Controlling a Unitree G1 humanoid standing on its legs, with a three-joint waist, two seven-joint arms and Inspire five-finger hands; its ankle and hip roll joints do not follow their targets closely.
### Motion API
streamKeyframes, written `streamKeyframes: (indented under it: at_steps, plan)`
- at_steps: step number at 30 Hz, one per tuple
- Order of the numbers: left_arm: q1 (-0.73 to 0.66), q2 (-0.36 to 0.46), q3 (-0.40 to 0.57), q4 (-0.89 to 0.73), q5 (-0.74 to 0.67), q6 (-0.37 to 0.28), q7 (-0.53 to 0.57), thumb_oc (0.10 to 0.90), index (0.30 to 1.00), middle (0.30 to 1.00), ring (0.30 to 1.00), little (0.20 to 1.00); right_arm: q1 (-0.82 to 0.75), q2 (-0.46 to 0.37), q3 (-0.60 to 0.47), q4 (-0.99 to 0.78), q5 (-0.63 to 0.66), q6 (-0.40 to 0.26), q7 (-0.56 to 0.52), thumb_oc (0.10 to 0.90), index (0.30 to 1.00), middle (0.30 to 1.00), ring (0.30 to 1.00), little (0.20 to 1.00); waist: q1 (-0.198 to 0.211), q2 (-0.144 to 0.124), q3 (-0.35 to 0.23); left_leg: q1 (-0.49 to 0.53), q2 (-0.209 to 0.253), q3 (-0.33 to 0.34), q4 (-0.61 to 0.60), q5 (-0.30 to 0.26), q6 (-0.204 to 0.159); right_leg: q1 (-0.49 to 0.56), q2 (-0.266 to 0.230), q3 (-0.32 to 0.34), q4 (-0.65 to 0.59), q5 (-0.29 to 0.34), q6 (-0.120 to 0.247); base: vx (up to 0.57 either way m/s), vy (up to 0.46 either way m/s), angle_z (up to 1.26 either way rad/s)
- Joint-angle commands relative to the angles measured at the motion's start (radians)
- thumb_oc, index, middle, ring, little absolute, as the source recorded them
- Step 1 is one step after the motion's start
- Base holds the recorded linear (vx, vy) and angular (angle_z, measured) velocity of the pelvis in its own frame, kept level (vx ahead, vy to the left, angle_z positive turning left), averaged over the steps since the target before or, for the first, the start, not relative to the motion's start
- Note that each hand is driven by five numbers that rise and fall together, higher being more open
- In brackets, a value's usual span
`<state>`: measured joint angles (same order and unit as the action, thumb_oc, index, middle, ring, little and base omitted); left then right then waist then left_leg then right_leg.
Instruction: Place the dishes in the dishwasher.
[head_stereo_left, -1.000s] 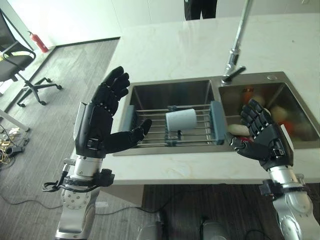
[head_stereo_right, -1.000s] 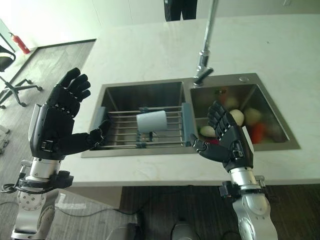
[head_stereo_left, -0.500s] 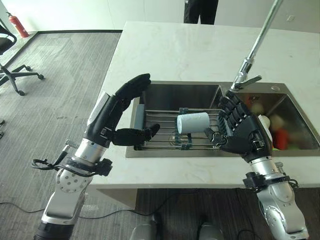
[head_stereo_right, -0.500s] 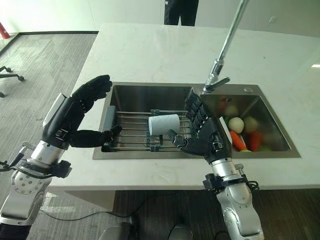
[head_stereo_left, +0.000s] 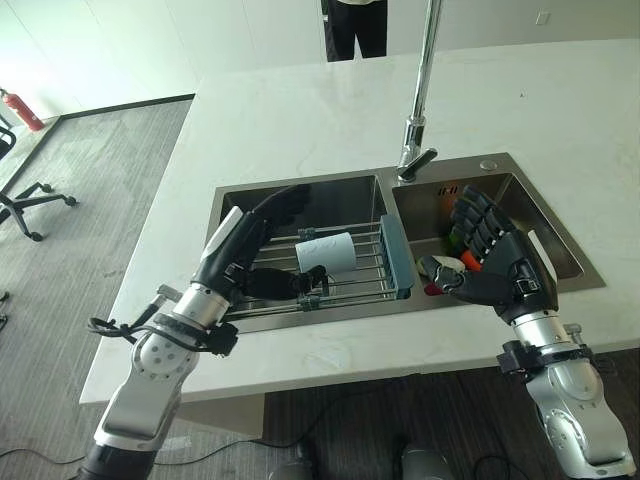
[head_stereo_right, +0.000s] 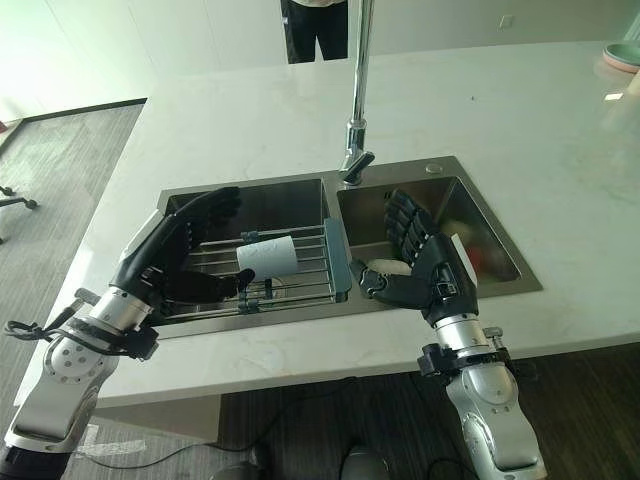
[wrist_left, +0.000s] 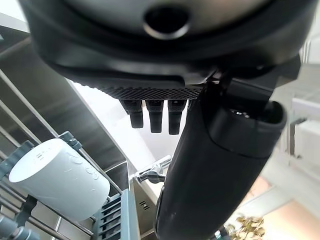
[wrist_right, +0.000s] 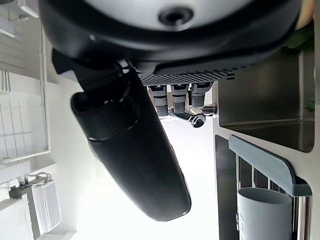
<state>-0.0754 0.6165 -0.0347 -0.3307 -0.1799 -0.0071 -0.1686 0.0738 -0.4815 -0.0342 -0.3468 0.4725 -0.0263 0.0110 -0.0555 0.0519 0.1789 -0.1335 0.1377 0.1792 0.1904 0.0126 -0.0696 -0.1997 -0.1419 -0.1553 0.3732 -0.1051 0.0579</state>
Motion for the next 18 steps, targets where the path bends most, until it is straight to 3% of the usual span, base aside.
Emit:
streamKeyframes:
  at_steps: [1,8,18]
  plan:
    - [-0.122,0.051,0.006,-0.068,0.045,-0.07,0.04,0.8,0.9,0.9,0.9,0.9,-0.116,-0.025,-0.027,-0.096,-0.017,-0.09,-0.023,0.8,0.9,0.9,0.9,0.9,-0.016,-0.007,-0.045,0.033,0.011,-0.017,0.11,-0.238,-0.009,0.095,-0.015,-0.012,-0.073,-0.107,0.094,0.01,0.015,-0.03]
    - [-0.196,0.111,-0.01,-0.001,0.147,0.013,0.042,0.8,0.9,0.9,0.9,0.9,-0.121,-0.042,-0.022,-0.08,-0.021,-0.08,-0.02,0.8,0.9,0.9,0.9,0.9,-0.042,0.004,-0.06,0.053,0.009,-0.005,0.11,-0.249,-0.009,0.104,-0.009,-0.001,-0.073,-0.111,0.094,0.0,0.021,-0.03]
    - [-0.293,0.205,-0.054,0.103,0.186,0.147,-0.055,0.8,0.9,0.9,0.9,0.9,-0.142,-0.076,-0.03,-0.059,-0.018,-0.066,0.005,0.8,0.9,0.9,0.9,0.9,-0.067,0.018,-0.071,0.067,0.005,0.02,0.11,-0.257,-0.006,0.103,0.001,0.015,-0.073,-0.11,0.096,-0.03,0.044,-0.06]
